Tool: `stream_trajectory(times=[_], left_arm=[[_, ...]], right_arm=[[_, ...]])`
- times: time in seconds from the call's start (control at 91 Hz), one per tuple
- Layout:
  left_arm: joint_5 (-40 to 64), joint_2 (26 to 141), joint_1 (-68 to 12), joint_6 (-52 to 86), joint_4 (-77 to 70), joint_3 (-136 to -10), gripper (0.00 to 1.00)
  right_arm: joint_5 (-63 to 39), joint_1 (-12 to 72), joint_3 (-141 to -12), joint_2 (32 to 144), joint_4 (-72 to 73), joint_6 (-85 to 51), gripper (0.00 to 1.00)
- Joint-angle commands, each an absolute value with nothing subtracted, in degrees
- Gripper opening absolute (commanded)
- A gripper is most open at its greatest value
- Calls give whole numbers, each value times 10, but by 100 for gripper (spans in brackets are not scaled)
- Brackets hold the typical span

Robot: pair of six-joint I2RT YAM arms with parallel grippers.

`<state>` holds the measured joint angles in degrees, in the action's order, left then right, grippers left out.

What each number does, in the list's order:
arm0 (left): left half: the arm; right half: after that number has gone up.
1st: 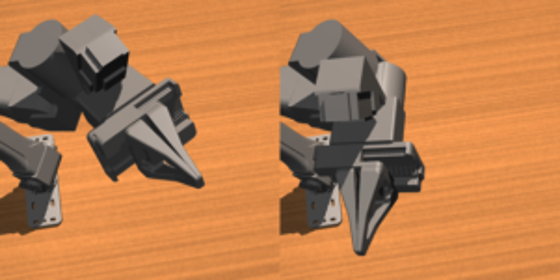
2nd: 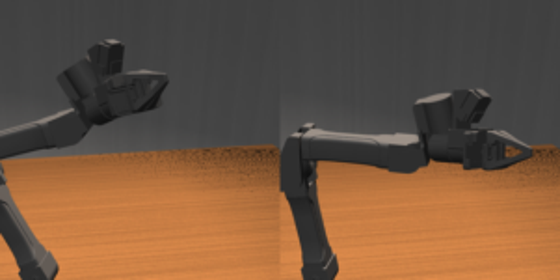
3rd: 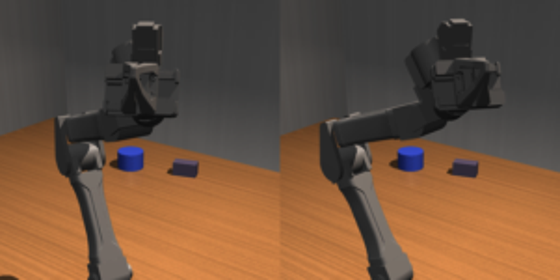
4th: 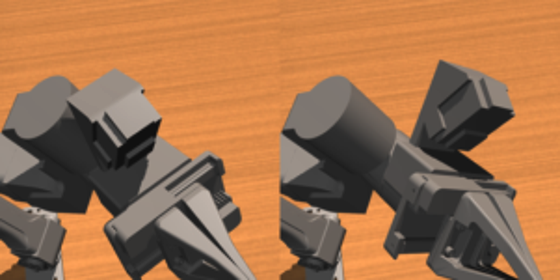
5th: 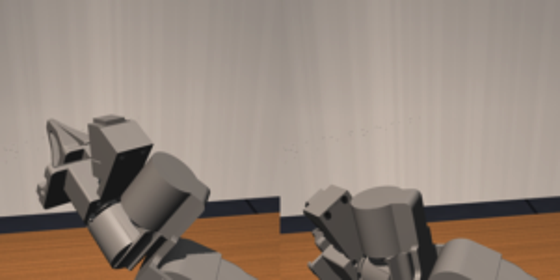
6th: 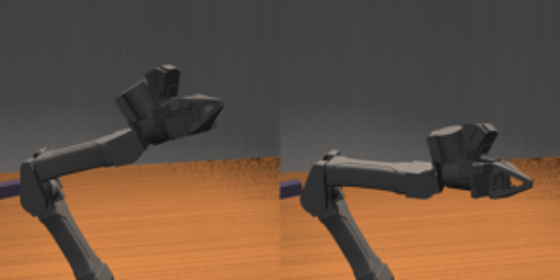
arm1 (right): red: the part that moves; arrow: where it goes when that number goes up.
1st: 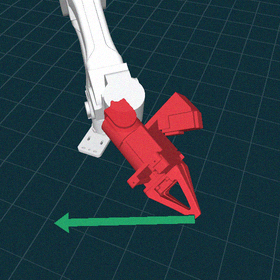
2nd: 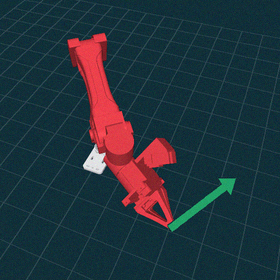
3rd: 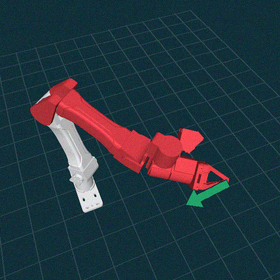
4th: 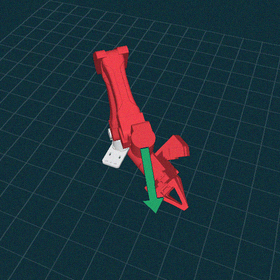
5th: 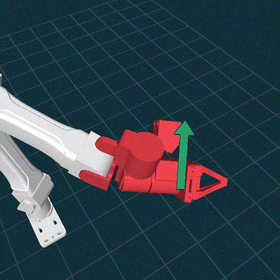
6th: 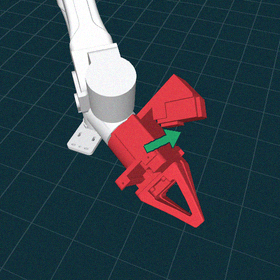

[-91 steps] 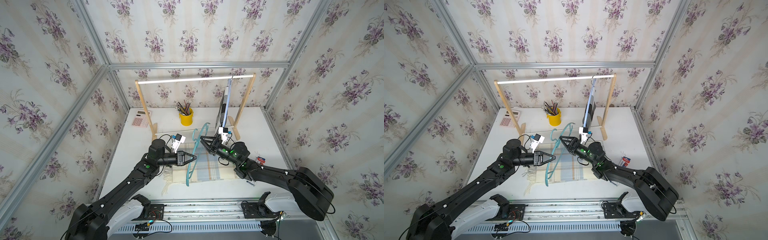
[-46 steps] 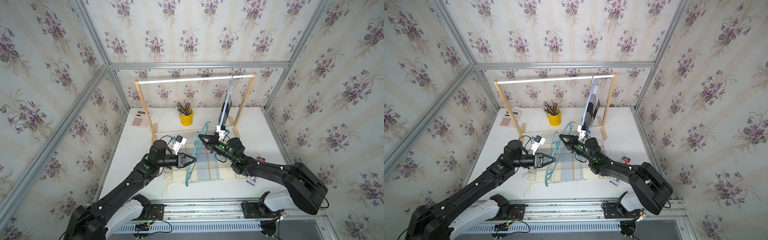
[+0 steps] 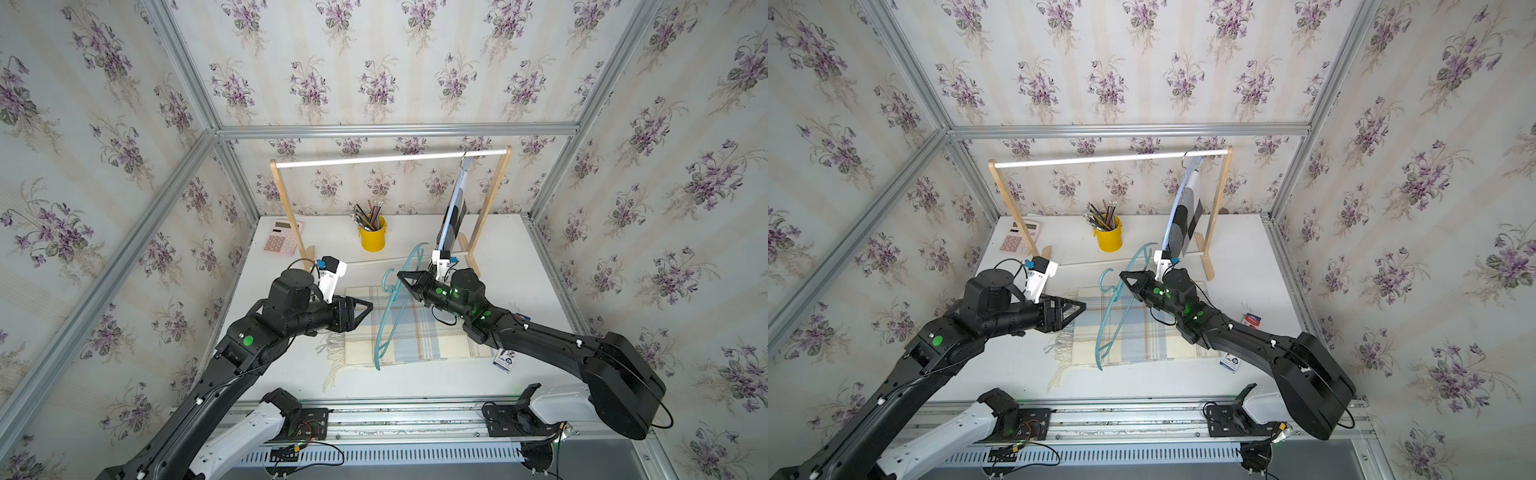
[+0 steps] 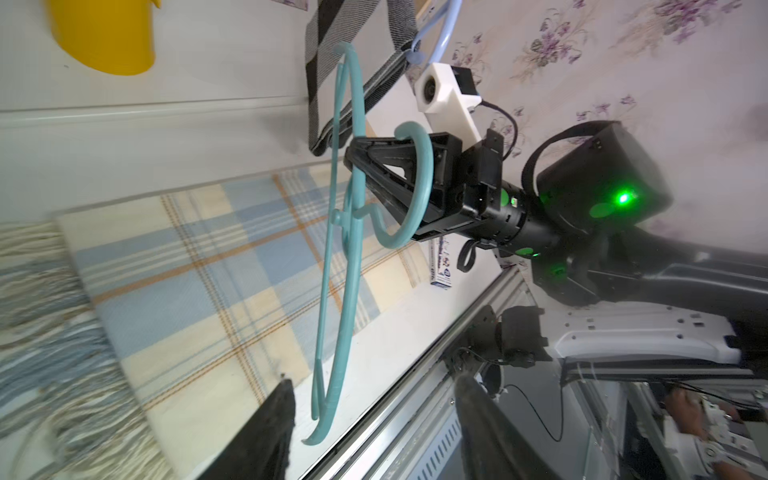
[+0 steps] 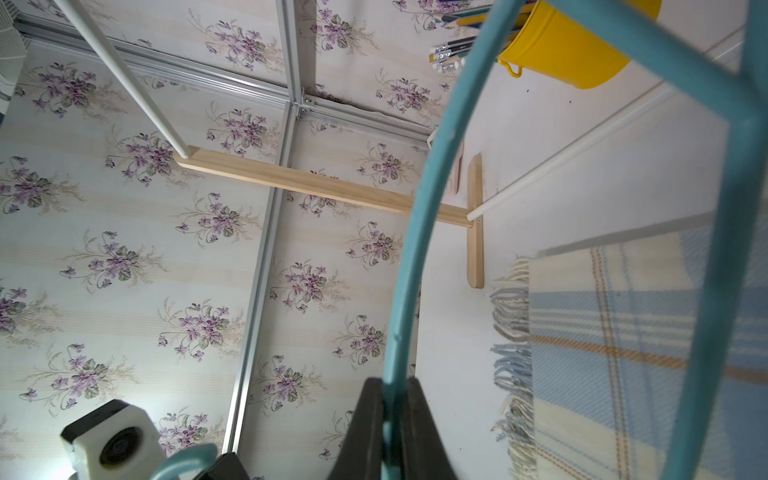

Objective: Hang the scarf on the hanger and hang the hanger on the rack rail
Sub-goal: Pick up the hanger from the clothesline.

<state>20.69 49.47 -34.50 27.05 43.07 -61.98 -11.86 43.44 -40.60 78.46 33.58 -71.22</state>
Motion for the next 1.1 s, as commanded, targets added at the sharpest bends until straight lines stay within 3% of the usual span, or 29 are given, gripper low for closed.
stream_trajectory(times=[0.0, 0.319, 0.56, 0.824, 0.967, 1.088], left_arm=[[97, 527, -369, 232, 536, -659, 62], [37, 644, -438, 204, 531, -746, 60], [-4, 709, -442, 198, 536, -789, 49], [-19, 741, -442, 199, 527, -791, 45], [-2, 756, -442, 201, 504, -793, 33], [-1, 765, -442, 206, 496, -800, 11]], right_arm=[[-120, 437, -419, 793, 298, -694, 0], [-132, 444, -437, 821, 287, -692, 0], [-141, 445, -439, 829, 290, -693, 0], [-149, 447, -436, 830, 298, -695, 0], [-150, 449, -436, 830, 298, -695, 0], [-153, 449, -436, 829, 294, -693, 0]])
